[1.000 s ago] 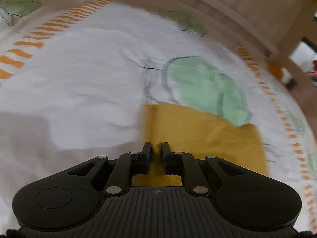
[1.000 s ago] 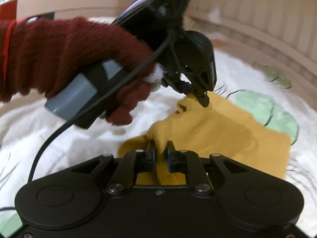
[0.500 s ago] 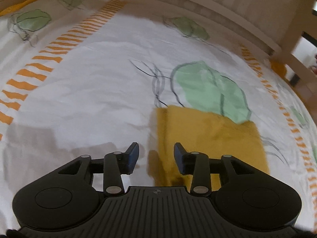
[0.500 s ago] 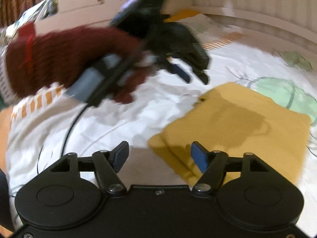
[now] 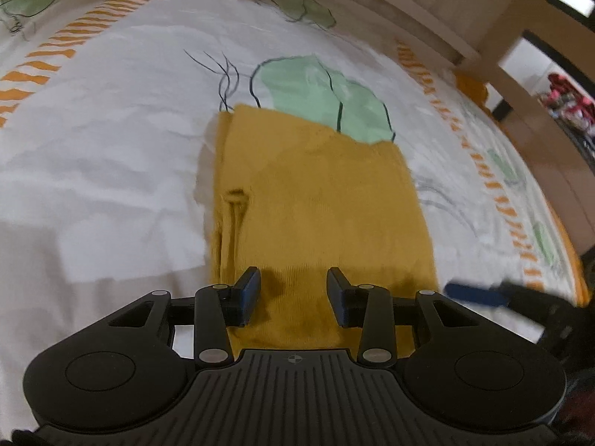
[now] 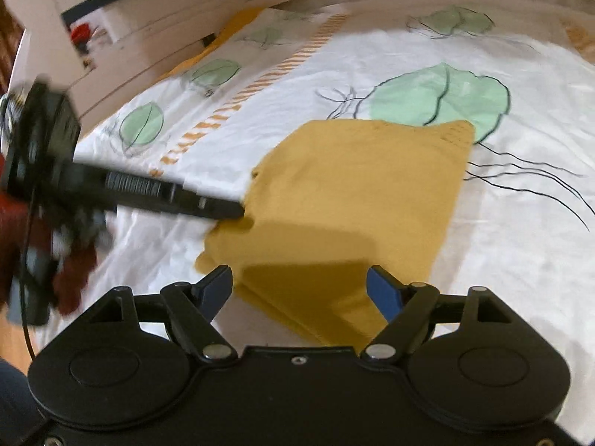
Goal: Fold small clothes
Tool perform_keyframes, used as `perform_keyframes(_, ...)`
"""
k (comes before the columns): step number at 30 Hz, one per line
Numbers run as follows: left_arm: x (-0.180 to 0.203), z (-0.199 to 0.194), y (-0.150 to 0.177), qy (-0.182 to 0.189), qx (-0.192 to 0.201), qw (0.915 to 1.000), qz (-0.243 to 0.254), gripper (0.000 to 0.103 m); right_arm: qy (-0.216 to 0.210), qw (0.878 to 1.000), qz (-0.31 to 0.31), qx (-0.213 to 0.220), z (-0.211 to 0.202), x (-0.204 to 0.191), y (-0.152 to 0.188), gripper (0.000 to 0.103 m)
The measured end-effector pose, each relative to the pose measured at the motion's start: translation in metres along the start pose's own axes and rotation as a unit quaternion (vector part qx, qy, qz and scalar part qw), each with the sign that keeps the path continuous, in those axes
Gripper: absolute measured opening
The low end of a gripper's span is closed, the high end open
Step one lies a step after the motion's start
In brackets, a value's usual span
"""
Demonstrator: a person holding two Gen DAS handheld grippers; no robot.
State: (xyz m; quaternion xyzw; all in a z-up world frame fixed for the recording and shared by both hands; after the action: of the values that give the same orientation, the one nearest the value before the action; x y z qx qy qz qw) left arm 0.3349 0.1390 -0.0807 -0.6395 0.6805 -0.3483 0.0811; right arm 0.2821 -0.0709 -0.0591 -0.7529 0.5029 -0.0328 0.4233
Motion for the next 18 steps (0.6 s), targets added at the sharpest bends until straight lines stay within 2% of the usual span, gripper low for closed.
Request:
perform_keyframes(2, -0.001, 0.008, 0.000, -0.002, -0.005, 0.9999, 0.010, 0.038, 0.002, 1.000, 0.008, 0.009, -0.006, 0.004, -0.003, 0.081)
perform_keyframes(6, 0.000, 0.011, -0.001, 0.020, 0.001, 0.9995, 0.025, 0.038, 0.000, 1.000, 0.023, 0.020, -0.012, 0.010, -0.008, 0.082)
perform_keyframes(9, 0.002, 0.013, 0.004, 0.025, -0.011, 0.9977, 0.062, 0.038, 0.003, 0.999, 0.032, 0.018, -0.011, 0.015, -0.007, 0.082)
perform_keyframes(12, 0.003, 0.006, 0.007, -0.007, 0.001, 0.9951, 0.099, 0.038, 0.001, 0.999, 0.037, 0.018, -0.013, 0.016, -0.007, 0.082)
perform_keyframes(13, 0.001, 0.004, 0.006, -0.014, 0.010, 0.9950, 0.099, 0.039, 0.000, 0.999, 0.037, 0.018, -0.014, 0.016, -0.007, 0.082)
perform_keyframes(15, -0.004, 0.003, 0.004, -0.023, 0.016, 0.9958, 0.087, 0.047, -0.001, 0.999, 0.036, 0.019, -0.014, 0.015, -0.008, 0.082)
perform_keyframes(18, -0.008, 0.010, 0.007, -0.015, -0.007, 0.9970, 0.075, 0.049, -0.003, 0.999, 0.034, 0.018, -0.012, 0.014, -0.008, 0.082)
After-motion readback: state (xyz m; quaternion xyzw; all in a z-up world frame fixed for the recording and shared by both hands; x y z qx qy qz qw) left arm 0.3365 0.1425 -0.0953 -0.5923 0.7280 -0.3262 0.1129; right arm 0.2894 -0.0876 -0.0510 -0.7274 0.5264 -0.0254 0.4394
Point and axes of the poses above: each gripper's, at about its wrist camera, not at the fingertips, and z roughly the way its jaws point, x to its right, y to its underside, the point moved 5 cm from there along z, roughly the way its jaws point, and after that the axes turned 4 degrees about z, right-handed, at the moved point
